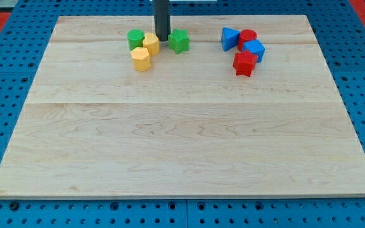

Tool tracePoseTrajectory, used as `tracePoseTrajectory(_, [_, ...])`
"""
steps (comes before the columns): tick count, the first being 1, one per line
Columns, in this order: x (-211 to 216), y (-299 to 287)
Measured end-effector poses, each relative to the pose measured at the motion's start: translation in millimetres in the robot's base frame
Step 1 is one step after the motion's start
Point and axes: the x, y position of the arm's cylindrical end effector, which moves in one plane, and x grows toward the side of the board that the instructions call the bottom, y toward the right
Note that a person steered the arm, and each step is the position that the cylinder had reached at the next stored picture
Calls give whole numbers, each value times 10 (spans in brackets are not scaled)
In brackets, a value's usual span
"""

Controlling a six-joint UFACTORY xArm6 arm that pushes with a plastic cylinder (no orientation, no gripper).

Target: Slide the yellow heart below the green circle

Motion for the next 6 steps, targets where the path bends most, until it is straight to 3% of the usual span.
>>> tracePoseTrajectory(2, [88,-704])
tracePoseTrajectory(5, [191,-65])
tracePoseTrajectory(6, [315,-253])
